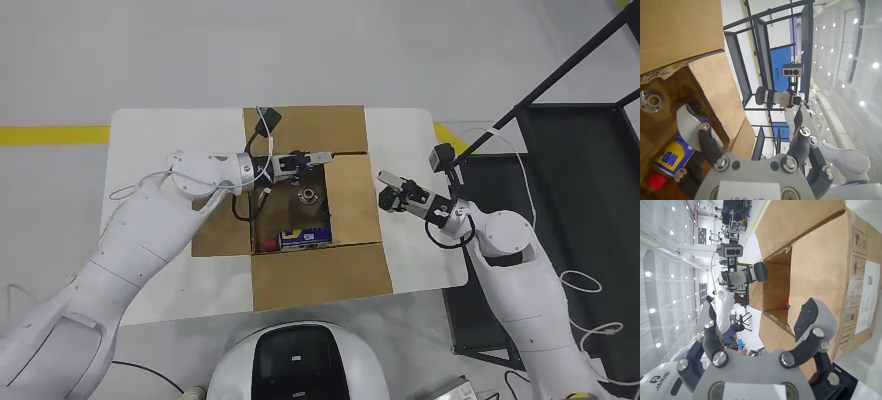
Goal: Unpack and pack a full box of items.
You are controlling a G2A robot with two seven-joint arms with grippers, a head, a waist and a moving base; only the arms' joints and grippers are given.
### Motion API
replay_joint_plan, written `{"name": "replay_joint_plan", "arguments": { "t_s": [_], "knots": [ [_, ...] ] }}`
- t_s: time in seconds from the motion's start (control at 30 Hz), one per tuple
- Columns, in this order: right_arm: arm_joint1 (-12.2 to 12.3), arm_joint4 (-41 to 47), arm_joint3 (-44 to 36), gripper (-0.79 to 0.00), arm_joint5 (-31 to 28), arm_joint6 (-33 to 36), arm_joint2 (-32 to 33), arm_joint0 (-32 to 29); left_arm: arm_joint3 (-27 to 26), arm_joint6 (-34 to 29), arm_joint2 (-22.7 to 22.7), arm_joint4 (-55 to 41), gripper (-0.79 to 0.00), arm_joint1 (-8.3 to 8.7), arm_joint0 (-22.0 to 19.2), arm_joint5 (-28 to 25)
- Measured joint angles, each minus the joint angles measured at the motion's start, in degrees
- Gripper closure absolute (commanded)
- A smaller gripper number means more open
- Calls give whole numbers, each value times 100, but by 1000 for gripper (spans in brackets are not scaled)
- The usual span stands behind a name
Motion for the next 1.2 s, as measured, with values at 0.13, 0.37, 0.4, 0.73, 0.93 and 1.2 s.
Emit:
{"name": "replay_joint_plan", "arguments": {
  "t_s": [0.13,0.37,0.4,0.73,0.93,1.2],
  "knots": [
    [-4,-37,-57,-785,31,-106,-35,-33,-9,251,-22,210,-785,-17,58,136],
    [10,-59,-217,-785,217,-38,-104,-93,580,637,350,19,-785,-391,83,128],
    [14,-78,-259,-785,253,5,-124,-111,763,695,431,-59,-785,-486,49,68],
    [44,-64,-640,-785,508,389,-299,-281,2150,660,930,-534,-785,-1300,-232,-640],
    [70,-68,-857,-785,627,721,-422,-325,2786,372,911,-1014,-785,-1700,-405,-1019],
    [124,-33,-1251,-785,742,1384,-568,-485,3013,-551,621,-1566,-785,-1933,-704,-1754]
  ]
}}
